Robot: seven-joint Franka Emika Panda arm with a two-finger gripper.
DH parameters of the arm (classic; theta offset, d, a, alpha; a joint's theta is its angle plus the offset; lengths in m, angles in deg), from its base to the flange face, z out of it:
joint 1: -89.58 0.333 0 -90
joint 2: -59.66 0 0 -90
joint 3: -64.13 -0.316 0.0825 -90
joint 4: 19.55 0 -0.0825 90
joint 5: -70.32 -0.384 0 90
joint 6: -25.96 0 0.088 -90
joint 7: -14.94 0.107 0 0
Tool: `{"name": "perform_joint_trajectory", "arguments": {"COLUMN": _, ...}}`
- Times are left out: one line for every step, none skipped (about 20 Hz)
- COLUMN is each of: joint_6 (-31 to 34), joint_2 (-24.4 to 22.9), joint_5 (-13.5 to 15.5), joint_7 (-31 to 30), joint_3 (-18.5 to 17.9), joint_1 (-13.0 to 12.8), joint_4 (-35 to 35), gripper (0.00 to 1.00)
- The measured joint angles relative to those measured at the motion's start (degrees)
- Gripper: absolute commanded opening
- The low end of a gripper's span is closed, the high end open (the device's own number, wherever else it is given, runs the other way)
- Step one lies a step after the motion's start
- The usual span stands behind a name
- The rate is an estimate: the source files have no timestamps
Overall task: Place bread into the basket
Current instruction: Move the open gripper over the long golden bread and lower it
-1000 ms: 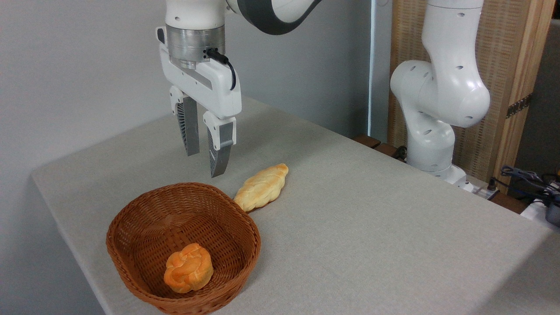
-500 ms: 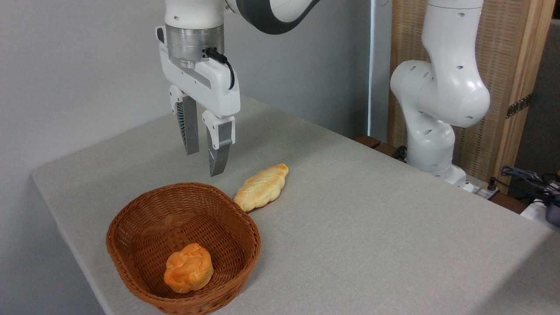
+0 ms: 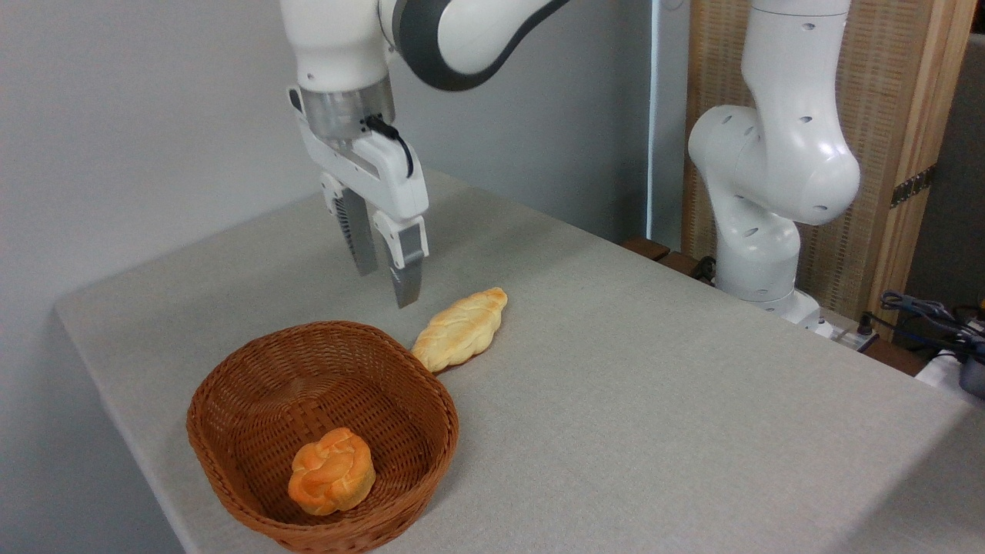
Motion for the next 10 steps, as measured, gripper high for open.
{"name": "perform_joint_trajectory", "arguments": {"joint_6": 0.0, "joint_2": 0.1, "joint_5": 0.0, "joint_7": -0.8, "joint_3": 0.3, "joint_1": -0.5, "joint_4": -1.2, "gripper": 1.0}}
{"name": "perform_joint_trajectory", "arguments": {"joint_6": 0.0, "joint_2": 0.1, "joint_5": 0.0, "joint_7": -1.8, "joint_3": 0.5, "joint_1": -0.8, "joint_4": -2.3, "gripper": 1.0}}
{"name": "perform_joint_trajectory", "arguments": {"joint_6": 0.0, "joint_2": 0.2, "joint_5": 0.0, "joint_7": -3.0, "joint_3": 0.6, "joint_1": -0.9, "joint_4": -3.2, "gripper": 1.0}}
{"name": "perform_joint_trajectory", "arguments": {"joint_6": 0.0, "joint_2": 0.2, "joint_5": 0.0, "joint_7": -4.3, "joint_3": 0.6, "joint_1": -0.9, "joint_4": -3.9, "gripper": 1.0}}
{"name": "perform_joint_trajectory", "arguments": {"joint_6": 0.0, "joint_2": 0.2, "joint_5": 0.0, "joint_7": -5.3, "joint_3": 0.5, "joint_1": -0.9, "joint_4": -4.4, "gripper": 1.0}}
{"name": "perform_joint_trajectory", "arguments": {"joint_6": 0.2, "joint_2": 0.2, "joint_5": 0.0, "joint_7": -6.0, "joint_3": 0.5, "joint_1": -0.9, "joint_4": -4.8, "gripper": 1.0}}
{"name": "perform_joint_trajectory", "arguments": {"joint_6": 1.2, "joint_2": 0.2, "joint_5": 0.0, "joint_7": -6.4, "joint_3": 0.5, "joint_1": -0.9, "joint_4": -5.2, "gripper": 1.0}}
{"name": "perform_joint_trajectory", "arguments": {"joint_6": 1.8, "joint_2": 0.2, "joint_5": 0.0, "joint_7": -6.4, "joint_3": 0.5, "joint_1": -0.9, "joint_4": -5.3, "gripper": 1.0}}
{"name": "perform_joint_trajectory", "arguments": {"joint_6": 2.3, "joint_2": 0.2, "joint_5": 0.0, "joint_7": -6.4, "joint_3": 0.5, "joint_1": -0.8, "joint_4": -5.3, "gripper": 1.0}}
{"name": "perform_joint_trajectory", "arguments": {"joint_6": 2.7, "joint_2": 0.2, "joint_5": 0.0, "joint_7": -6.4, "joint_3": 0.5, "joint_1": -0.8, "joint_4": -5.5, "gripper": 1.0}}
